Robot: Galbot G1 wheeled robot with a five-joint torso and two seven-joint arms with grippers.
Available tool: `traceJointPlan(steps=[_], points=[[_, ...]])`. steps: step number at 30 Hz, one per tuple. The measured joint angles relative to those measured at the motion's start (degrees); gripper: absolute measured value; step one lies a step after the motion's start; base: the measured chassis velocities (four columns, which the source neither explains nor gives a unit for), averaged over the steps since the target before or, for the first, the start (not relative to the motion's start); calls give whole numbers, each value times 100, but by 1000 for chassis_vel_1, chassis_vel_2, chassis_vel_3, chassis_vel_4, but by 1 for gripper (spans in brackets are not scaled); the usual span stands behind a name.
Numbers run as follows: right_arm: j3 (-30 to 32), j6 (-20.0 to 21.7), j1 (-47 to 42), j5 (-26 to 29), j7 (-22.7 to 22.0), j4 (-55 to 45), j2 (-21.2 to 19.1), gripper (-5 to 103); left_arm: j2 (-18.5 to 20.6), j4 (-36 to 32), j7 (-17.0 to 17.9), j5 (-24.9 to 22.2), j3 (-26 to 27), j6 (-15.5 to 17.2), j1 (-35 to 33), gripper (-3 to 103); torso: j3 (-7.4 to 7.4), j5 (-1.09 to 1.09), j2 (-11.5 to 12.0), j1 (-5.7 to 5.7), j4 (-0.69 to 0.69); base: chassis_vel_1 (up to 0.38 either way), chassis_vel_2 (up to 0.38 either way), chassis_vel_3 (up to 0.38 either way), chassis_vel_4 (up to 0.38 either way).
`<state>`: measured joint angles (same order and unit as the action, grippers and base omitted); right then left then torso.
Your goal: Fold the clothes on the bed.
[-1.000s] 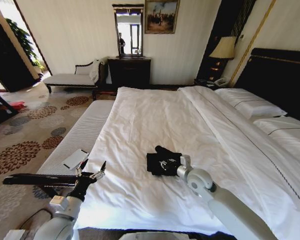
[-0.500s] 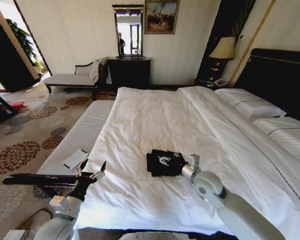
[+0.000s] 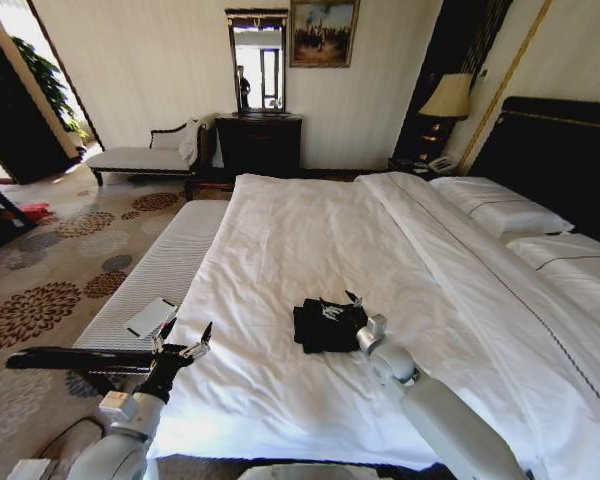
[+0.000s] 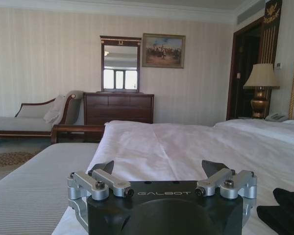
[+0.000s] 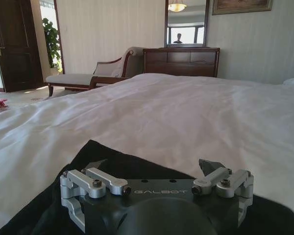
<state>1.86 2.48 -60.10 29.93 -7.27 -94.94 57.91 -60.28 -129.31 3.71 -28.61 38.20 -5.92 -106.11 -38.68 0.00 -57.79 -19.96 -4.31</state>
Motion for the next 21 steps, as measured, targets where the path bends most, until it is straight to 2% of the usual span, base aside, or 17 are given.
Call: traceJointPlan(steps=[7, 12, 16, 21], points=[[-352, -114, 24, -188, 84, 390, 371, 100, 0, 0, 0, 0, 0, 0, 0, 100, 1, -1, 0, 0, 0, 0, 0, 0, 0], [-412, -188, -33, -260, 105, 515, 463, 100, 0, 0, 0, 0, 0, 0, 0, 100, 1, 0, 0, 0, 0, 0, 0, 0, 0], [-339, -214, -55, -176, 31, 402, 418, 100, 0, 0, 0, 0, 0, 0, 0, 100, 0, 1, 0, 0, 1, 0, 0, 0, 0], [68, -162, -117, 208, -149, -265, 85, 100, 0, 0, 0, 0, 0, 0, 0, 100, 0, 0, 0, 0, 2, 0, 0, 0, 0]])
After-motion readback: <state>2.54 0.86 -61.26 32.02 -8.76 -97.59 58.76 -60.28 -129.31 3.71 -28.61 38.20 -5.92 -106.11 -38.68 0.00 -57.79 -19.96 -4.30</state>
